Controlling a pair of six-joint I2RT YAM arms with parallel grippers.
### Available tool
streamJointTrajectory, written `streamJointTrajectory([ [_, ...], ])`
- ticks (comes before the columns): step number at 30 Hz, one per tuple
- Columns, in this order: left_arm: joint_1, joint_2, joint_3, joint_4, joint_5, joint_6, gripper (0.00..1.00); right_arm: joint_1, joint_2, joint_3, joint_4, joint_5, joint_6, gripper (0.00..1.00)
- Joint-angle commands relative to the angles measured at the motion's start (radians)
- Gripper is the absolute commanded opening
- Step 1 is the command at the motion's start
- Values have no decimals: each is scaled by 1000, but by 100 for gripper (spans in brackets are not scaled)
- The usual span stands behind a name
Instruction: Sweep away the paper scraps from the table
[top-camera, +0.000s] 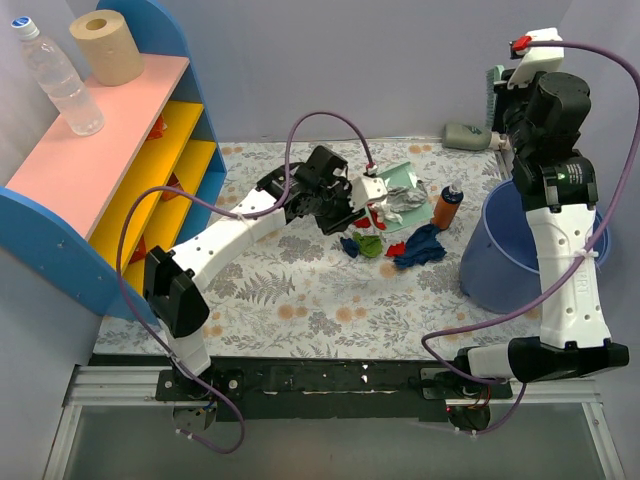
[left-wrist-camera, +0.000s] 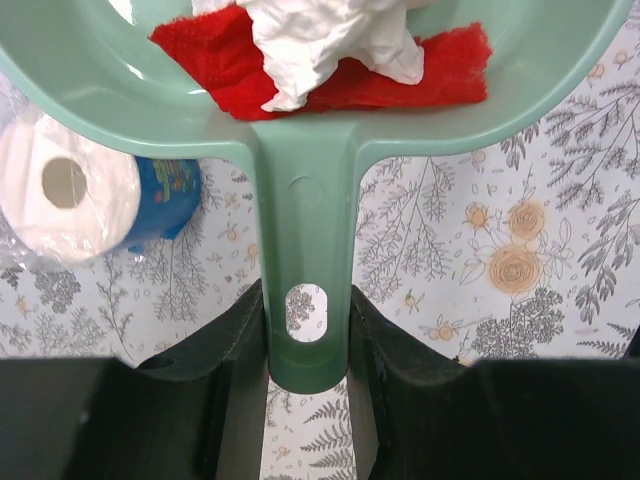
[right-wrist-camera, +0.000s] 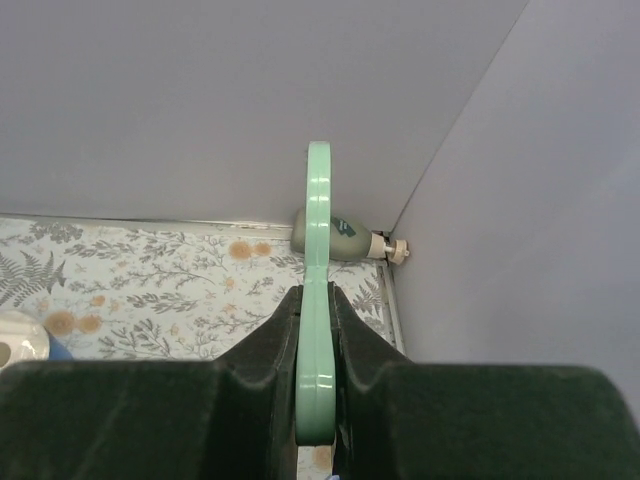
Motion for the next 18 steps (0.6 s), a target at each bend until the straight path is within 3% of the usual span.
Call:
streamJointTrajectory([
  [1,-26,34,124,20,-10,-27,0,-46,-22,28,51,-70,77,1],
  [18,-115,229,471,34,-48,-66,0,-170,-77,-67,39,-176,128,1],
])
